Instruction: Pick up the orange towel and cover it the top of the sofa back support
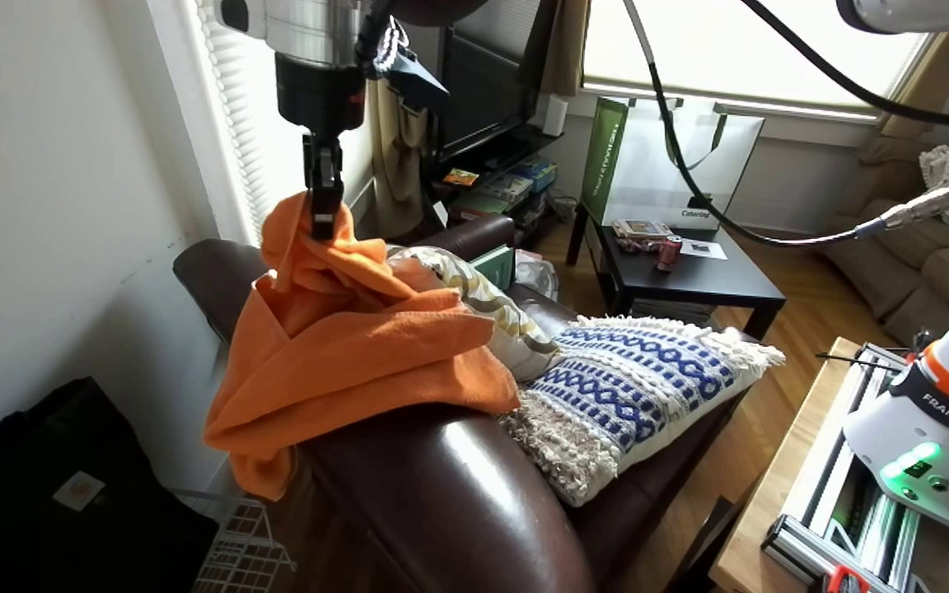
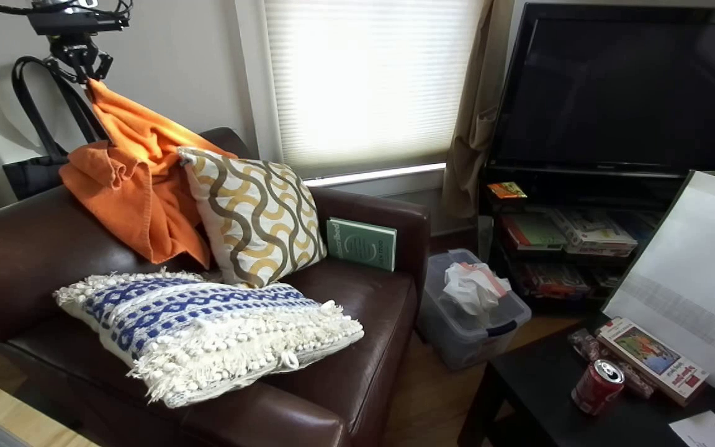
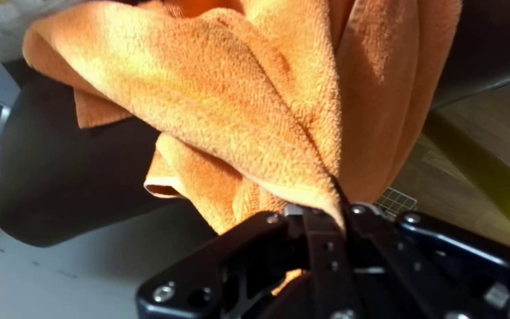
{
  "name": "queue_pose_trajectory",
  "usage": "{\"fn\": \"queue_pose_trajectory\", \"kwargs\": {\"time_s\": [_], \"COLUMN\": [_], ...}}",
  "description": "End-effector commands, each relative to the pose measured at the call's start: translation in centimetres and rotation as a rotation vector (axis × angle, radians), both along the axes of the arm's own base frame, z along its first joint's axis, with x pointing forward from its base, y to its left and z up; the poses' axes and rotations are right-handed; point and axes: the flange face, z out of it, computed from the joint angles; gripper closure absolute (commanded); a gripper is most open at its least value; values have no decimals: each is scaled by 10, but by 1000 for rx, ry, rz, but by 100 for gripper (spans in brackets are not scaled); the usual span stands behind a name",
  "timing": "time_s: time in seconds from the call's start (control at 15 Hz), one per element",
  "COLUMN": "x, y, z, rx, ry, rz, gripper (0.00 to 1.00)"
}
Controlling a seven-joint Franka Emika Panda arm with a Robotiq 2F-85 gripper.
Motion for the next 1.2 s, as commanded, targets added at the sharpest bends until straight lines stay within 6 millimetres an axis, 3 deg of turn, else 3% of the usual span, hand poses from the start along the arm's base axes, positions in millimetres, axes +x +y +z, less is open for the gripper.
{"fn": "queue_pose_trajectory", "kwargs": {"time_s": [0.0,0.13,0.2,0.27,0.53,0.87,1.07,1.13], "x": [9,22,28,32,44,60,64,74], "y": [31,19,17,15,5,-46,-79,-60], "z": [-2,0,2,2,5,3,-4,-2], "rx": [-10,11,40,44,71,-2,18,15], "ry": [-19,-22,-24,-23,-19,-32,-11,-33], "rz": [196,266,275,296,344,17,-155,-60], "gripper": [99,99,72,71,42,5,0,0]}}
